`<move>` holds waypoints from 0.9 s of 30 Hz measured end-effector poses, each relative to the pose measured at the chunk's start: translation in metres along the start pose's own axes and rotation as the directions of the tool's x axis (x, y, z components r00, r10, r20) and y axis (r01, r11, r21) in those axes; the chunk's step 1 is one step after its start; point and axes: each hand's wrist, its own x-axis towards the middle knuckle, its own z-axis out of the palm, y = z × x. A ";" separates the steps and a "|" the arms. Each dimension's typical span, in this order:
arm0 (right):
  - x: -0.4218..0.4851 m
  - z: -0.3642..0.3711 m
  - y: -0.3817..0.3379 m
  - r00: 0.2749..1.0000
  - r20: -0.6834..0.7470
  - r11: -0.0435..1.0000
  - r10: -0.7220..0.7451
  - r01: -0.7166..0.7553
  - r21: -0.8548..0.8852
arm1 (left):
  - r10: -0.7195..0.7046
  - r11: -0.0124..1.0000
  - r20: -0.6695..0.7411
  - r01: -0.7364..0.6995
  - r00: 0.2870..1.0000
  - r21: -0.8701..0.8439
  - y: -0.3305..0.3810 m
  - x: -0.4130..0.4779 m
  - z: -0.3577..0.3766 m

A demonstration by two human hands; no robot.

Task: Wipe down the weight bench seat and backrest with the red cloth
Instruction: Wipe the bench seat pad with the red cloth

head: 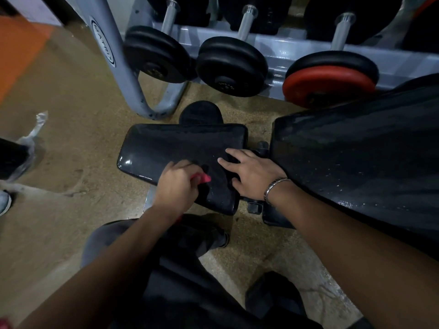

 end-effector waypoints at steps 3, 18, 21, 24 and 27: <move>-0.001 0.001 -0.001 1.000 0.013 1.000 0.002 -0.002 0.000 | 0.096 0.995 0.132 -0.093 0.987 -0.027 -0.008 -0.001 -0.005; 0.002 -0.001 0.000 1.000 0.010 1.000 0.011 -0.012 0.006 | -0.167 0.984 0.010 0.168 0.986 -0.063 0.029 -0.002 0.007; 0.000 0.003 0.000 1.000 0.008 0.999 0.026 -0.027 0.025 | -0.022 0.994 0.194 0.042 0.981 -0.103 0.039 -0.014 0.014; 0.000 0.001 -0.001 0.999 0.020 0.999 0.028 -0.028 0.028 | -0.065 0.990 0.160 0.084 0.985 -0.114 0.036 -0.009 0.013; 0.001 -0.001 0.000 1.000 0.015 0.999 0.026 -0.026 0.044 | -0.118 0.986 0.042 0.122 0.992 -0.110 0.041 -0.006 0.016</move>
